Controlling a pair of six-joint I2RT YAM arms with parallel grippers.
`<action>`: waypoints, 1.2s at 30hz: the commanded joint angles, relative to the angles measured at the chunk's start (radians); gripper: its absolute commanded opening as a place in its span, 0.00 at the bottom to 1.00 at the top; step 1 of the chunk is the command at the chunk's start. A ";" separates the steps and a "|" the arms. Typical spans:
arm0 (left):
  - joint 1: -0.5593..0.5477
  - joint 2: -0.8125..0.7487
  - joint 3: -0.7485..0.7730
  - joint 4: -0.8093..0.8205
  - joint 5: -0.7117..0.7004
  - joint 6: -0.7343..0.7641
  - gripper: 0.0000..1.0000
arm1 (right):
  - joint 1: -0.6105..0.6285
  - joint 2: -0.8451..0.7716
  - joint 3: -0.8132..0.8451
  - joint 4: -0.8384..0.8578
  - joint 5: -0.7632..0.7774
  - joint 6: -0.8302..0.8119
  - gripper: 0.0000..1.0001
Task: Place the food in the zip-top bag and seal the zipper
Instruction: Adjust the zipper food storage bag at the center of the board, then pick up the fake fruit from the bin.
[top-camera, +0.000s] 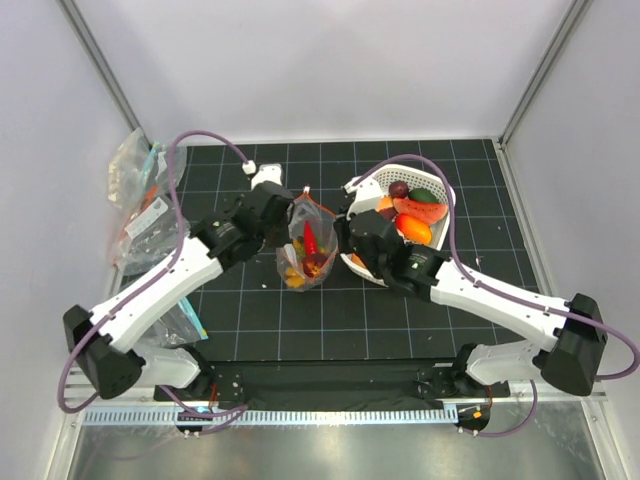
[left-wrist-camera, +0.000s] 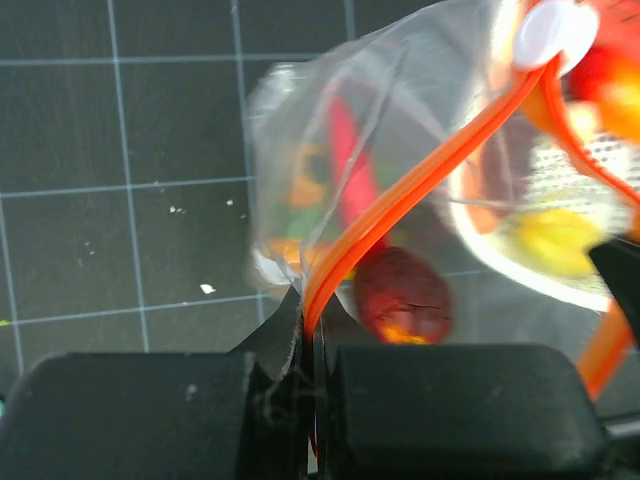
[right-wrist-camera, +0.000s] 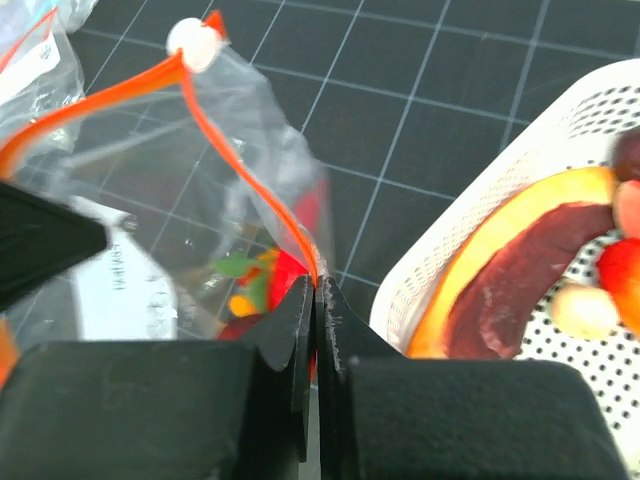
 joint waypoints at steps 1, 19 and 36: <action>-0.002 0.034 -0.011 0.055 -0.093 0.020 0.00 | -0.035 0.041 -0.034 0.086 -0.075 0.021 0.08; -0.058 -0.006 -0.068 0.089 -0.275 0.038 0.00 | -0.162 -0.006 -0.096 0.117 -0.262 0.079 0.56; -0.058 0.040 -0.129 0.227 -0.088 0.075 0.00 | -0.419 -0.031 -0.126 -0.021 -0.106 0.151 0.84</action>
